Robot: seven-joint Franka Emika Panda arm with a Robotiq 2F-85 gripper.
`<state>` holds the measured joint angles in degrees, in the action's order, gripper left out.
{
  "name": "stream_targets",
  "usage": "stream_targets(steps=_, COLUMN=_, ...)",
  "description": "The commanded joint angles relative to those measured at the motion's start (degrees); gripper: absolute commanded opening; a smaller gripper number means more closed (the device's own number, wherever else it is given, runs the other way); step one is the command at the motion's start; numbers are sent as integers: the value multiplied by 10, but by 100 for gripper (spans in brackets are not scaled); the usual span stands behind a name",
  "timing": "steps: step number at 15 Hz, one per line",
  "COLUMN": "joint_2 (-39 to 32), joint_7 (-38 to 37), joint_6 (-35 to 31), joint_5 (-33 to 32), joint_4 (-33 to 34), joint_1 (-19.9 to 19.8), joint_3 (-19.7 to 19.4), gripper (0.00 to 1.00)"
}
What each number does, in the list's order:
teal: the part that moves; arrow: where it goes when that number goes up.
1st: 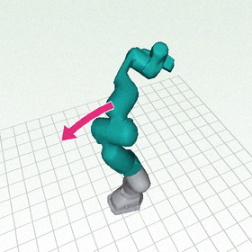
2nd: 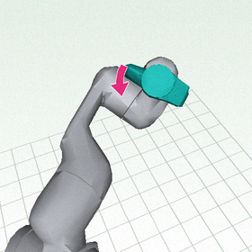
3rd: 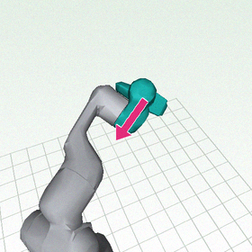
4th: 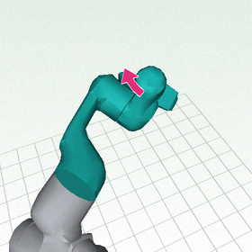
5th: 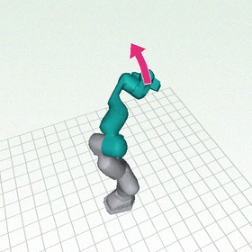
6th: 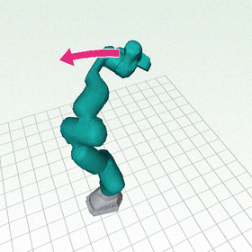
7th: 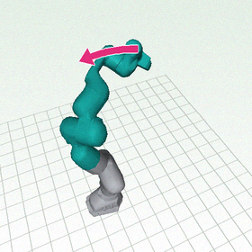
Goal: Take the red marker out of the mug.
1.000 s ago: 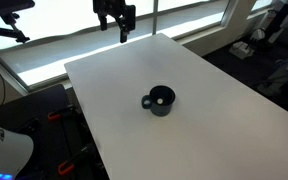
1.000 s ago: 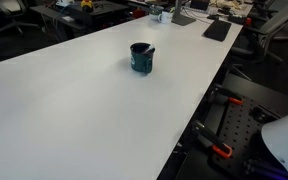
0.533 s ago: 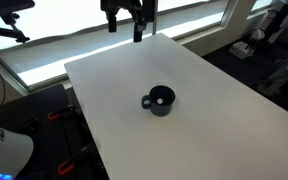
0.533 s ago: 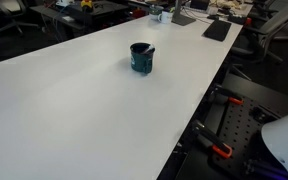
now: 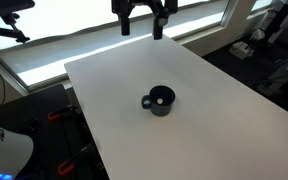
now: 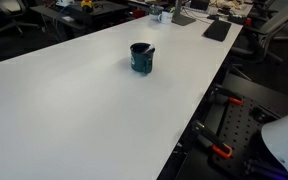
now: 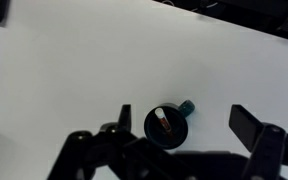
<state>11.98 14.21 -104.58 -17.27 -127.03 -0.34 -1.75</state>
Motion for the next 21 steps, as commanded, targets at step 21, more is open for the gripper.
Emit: stream_targets(steps=21, joint_2=-221, joint_7=228, joint_6=-150, joint_5=34, joint_4=131, joint_1=-52, joint_3=-17, gripper=100)
